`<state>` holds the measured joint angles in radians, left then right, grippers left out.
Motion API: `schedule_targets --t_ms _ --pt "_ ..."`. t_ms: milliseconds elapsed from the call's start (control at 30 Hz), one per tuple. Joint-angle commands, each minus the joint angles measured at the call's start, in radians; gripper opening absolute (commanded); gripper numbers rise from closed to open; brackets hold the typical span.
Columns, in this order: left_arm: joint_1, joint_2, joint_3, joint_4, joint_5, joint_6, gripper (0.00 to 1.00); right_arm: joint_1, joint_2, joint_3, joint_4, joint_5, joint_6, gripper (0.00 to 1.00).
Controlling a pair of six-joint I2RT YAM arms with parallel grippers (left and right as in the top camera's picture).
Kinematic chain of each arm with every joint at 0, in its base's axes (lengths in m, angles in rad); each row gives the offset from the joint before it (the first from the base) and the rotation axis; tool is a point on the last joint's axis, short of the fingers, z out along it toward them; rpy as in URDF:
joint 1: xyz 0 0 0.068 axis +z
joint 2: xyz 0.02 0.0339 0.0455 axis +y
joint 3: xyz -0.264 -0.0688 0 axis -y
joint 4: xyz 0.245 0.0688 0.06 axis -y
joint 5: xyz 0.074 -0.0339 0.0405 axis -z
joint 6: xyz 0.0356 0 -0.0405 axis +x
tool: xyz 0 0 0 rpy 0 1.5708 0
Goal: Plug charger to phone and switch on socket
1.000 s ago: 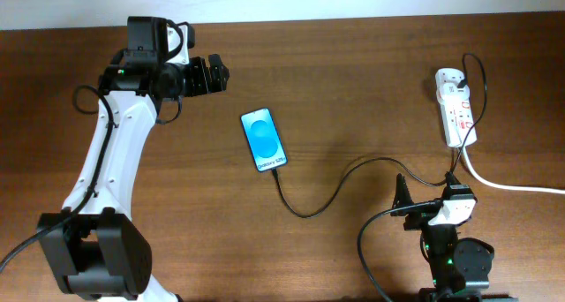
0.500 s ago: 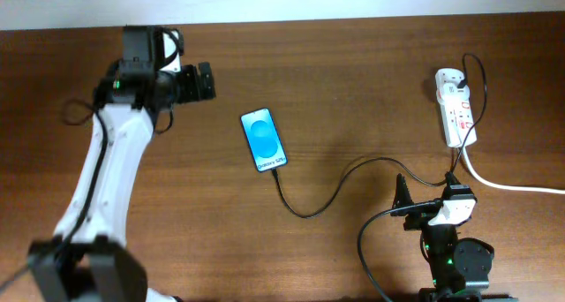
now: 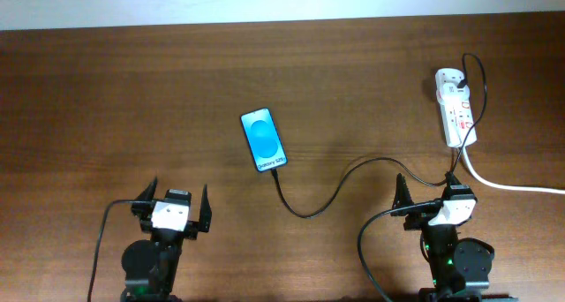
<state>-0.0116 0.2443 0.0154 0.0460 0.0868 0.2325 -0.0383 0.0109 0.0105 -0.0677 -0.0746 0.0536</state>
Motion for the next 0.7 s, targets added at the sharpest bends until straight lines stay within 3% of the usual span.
schedule_targets --t_ms 0,133,667 --pt "0.006 -0.110 -0.007 -0.127 -0.048 0.024 0.99 0.006 -0.007 -0.005 -0.005 0.005 0.011 0.98" --pt "0.002 -0.241 -0.007 -0.115 -0.054 0.024 0.99 0.006 -0.007 -0.005 -0.005 0.005 0.011 0.98" --pt "0.002 -0.239 -0.006 -0.127 -0.054 0.024 0.99 0.006 -0.007 -0.005 -0.005 0.005 0.011 0.98"
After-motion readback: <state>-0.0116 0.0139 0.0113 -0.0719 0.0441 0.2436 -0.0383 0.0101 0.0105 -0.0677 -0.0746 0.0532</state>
